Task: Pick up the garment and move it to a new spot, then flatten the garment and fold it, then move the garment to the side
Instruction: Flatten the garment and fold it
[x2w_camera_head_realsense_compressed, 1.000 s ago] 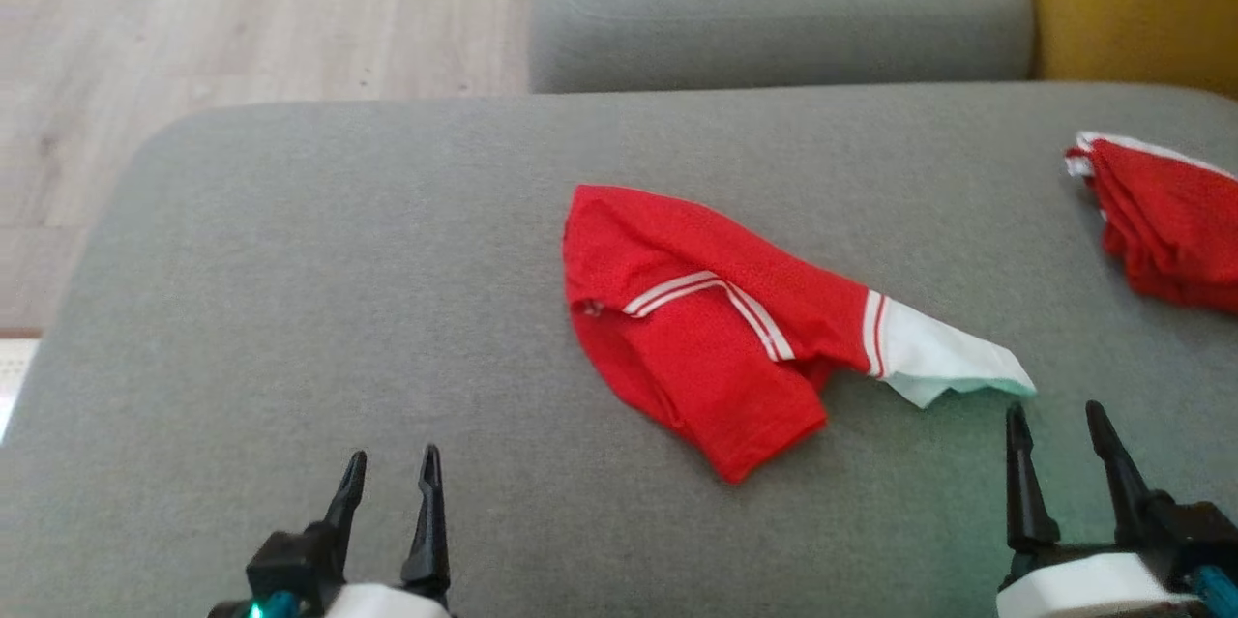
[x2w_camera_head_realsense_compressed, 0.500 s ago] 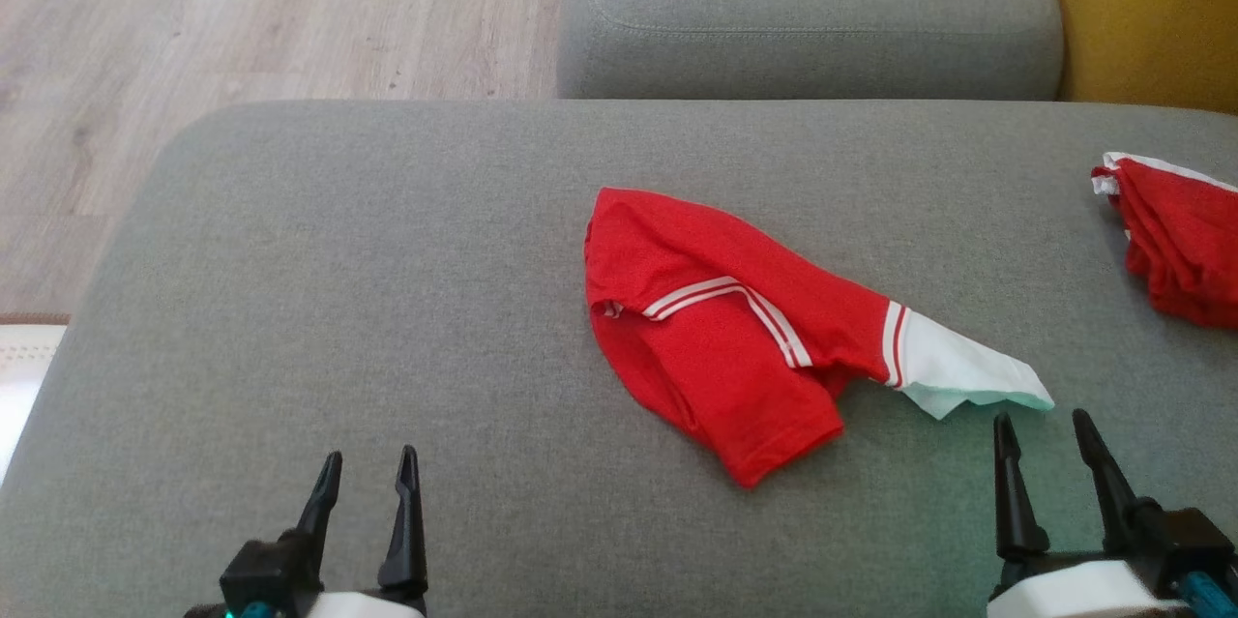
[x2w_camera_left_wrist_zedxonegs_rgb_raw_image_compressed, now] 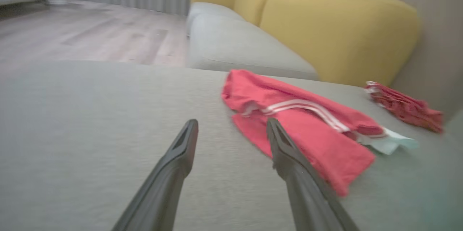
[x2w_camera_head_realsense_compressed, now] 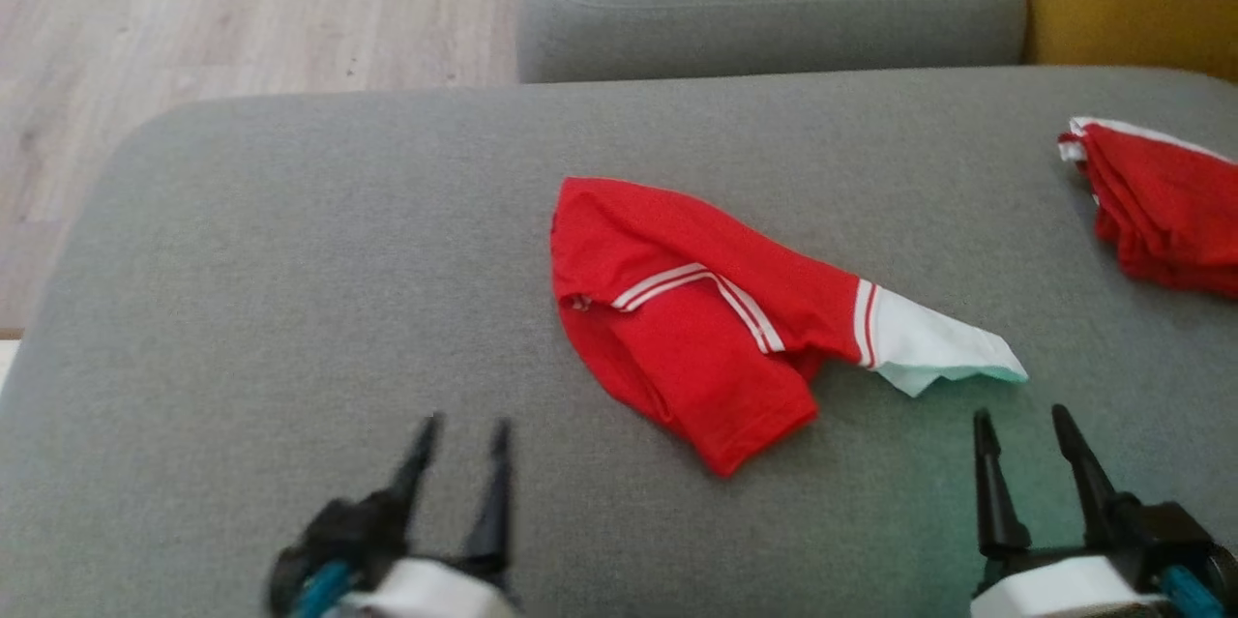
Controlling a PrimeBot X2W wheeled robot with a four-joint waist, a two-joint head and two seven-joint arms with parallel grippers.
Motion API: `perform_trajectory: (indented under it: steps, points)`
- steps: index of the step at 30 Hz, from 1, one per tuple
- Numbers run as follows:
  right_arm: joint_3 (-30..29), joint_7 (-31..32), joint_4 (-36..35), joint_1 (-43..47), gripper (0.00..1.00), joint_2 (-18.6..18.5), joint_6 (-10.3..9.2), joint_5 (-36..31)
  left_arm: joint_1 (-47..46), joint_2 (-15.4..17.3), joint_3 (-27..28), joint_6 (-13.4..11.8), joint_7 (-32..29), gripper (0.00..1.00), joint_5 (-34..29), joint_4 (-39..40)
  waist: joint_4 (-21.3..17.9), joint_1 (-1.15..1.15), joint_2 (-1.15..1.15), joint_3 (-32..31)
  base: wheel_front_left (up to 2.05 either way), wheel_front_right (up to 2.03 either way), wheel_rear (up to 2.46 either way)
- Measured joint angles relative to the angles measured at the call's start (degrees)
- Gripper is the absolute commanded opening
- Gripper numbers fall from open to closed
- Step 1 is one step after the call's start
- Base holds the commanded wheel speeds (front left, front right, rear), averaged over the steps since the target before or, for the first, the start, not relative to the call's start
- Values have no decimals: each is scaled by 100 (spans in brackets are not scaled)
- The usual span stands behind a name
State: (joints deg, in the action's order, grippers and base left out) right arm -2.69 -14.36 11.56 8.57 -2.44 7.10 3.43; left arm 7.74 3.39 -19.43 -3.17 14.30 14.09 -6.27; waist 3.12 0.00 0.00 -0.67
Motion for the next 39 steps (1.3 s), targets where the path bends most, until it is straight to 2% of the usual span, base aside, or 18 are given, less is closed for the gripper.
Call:
perform_trajectory:
  steps: [4,6,10,12,14,17,23,31,32,33,34,35,36,37,39]
  points:
    - [153,0,-69,-159,100,-1,0,1,-759,-10,-820,-7,-11,100,591,-411,-143,0,0,212,0,0,0]
    - [241,0,-107,-326,100,0,0,3,-1157,-13,-1123,-97,-100,100,1087,-604,-231,0,0,339,0,0,0]
    - [349,-1,-169,-580,100,-1,0,21,-1817,-16,-1638,-196,-350,100,1681,-1204,-467,0,0,561,0,0,0]
    - [355,-1,-180,-587,100,-1,0,26,-1925,-18,-1745,-196,-370,100,1793,-1341,-524,0,0,614,0,0,0]
    - [363,-1,-180,-584,100,-1,0,29,-2085,-33,-1893,-289,-423,100,2162,-1617,-638,0,0,712,0,0,0]
    - [359,-1,-186,-587,100,-2,0,29,-2296,-36,-2063,-450,-445,100,2324,-2073,-789,0,0,833,0,0,0]
    - [347,-1,-183,-591,100,-2,0,29,-2561,-44,-2369,-543,-352,100,2773,-2480,-920,0,0,943,0,0,0]
    - [391,-1,-160,-712,100,-2,0,57,-2871,-46,-2859,-488,-151,100,3194,-2611,-902,0,0,961,0,0,0]
    - [396,-1,-157,-718,100,-2,0,57,-2903,-45,-2926,-482,-142,97,3270,-2617,-902,0,0,961,0,0,0]
    - [398,-1,-152,-717,100,-2,0,57,-2931,-44,-3005,-480,-115,63,3343,-2622,-902,0,0,959,0,0,0]
    - [398,-1,-147,-717,100,-2,0,57,-2948,-45,-3071,-456,-108,47,3403,-2628,-904,0,0,956,0,0,0]
    - [398,-1,-144,-717,100,-2,0,57,-2963,-44,-3156,-434,-107,38,3454,-2641,-904,0,0,955,0,0,0]
    - [397,-1,-136,-717,100,-2,0,57,-2975,-45,-3241,-423,-100,22,3516,-2659,-903,0,0,954,0,0,0]
    - [394,0,-124,-717,100,-2,0,57,-2989,-44,-3332,-402,-100,0,3571,-2683,-902,0,0,953,0,0,0]
    - [393,-1,-112,-717,100,-2,0,57,-3049,-44,-3474,-380,-77,0,3673,-2722,-897,0,0,952,0,0,0]
